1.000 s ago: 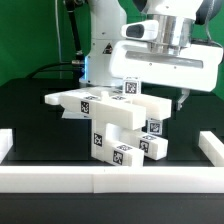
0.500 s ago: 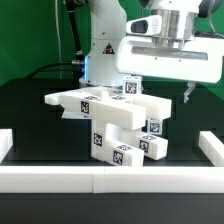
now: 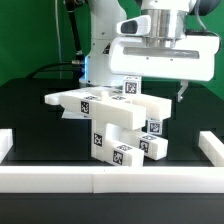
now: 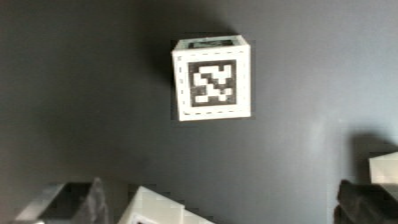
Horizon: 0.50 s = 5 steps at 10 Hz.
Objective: Assemble chair
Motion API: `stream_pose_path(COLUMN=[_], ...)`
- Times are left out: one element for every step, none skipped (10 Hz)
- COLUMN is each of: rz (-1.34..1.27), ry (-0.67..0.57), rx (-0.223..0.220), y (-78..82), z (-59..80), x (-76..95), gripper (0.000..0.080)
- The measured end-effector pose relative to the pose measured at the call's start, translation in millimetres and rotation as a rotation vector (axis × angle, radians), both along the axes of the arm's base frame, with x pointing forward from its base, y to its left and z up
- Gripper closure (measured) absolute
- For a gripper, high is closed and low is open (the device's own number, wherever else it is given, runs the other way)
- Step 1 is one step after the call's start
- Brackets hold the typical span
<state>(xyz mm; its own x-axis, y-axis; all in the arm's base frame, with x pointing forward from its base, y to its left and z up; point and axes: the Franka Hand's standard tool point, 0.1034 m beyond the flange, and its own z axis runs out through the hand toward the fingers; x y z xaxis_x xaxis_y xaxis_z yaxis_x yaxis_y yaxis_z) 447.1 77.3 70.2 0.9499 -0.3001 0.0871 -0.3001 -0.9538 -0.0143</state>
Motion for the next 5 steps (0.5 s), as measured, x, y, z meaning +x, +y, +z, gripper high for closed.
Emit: stream_pose_path(rz=[-0.02, -0.032, -0.035, -0.035, -0.035], ry=[-0.008, -0.014, -0.013, -0.012, -0.012], rx=[0.013, 0.019, 0.019, 0.018, 0.018], y=[-1.7, -3.3, -2.6, -3.0, -3.1], z=[0.5, 1.0, 0.7, 0.4, 0.1], x=[1.2, 2.5, 2.3, 2.2, 2.0], gripper=[0.0151, 0.0151, 0.0151, 0.0151, 0.0151])
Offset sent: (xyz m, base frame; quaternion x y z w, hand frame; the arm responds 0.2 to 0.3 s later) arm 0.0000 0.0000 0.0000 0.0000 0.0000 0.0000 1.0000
